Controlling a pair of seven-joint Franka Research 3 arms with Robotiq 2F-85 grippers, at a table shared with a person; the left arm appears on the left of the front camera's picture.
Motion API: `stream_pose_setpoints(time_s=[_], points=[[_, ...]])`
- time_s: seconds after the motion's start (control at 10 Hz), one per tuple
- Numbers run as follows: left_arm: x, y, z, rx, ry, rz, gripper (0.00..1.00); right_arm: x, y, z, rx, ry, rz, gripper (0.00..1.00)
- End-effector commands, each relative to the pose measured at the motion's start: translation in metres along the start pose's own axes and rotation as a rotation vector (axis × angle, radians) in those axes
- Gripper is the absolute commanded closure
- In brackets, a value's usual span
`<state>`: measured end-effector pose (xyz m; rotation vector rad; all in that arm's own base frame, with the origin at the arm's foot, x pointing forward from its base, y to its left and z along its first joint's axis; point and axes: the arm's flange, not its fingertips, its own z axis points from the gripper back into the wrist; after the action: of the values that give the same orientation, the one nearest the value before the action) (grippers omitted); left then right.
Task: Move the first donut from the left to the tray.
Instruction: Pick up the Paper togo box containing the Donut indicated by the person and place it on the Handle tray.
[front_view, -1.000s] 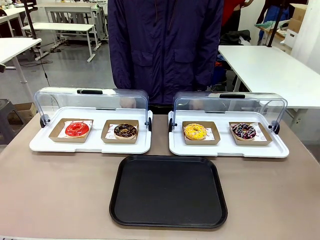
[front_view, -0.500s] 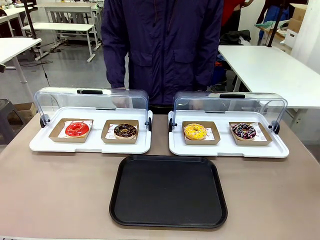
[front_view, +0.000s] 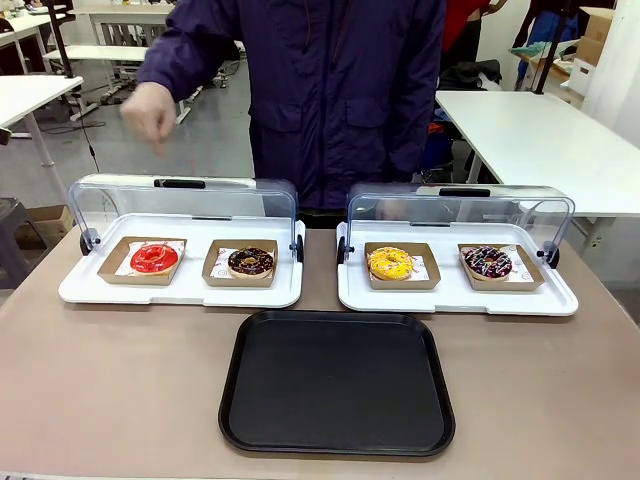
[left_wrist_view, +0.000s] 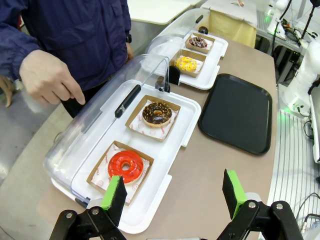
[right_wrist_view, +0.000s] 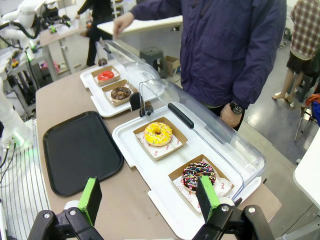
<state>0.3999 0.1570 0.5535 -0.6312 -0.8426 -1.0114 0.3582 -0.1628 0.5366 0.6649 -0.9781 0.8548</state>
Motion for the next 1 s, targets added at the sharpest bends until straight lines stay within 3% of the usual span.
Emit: stream_pose_setpoints(time_s=[0.0, 0.9], points=[[0.0002, -0.0003, 0.0003, -0.007, -0.013, -0.006, 0.0, 0.0011, -0.0017, -0.0006, 0.0, -0.02, 0.02, 0.0], [0.0002, -0.0003, 0.0003, -0.007, -0.013, -0.006, 0.0, 0.0011, -0.0017, -0.0006, 0.0, -0.02, 0.02, 0.0]])
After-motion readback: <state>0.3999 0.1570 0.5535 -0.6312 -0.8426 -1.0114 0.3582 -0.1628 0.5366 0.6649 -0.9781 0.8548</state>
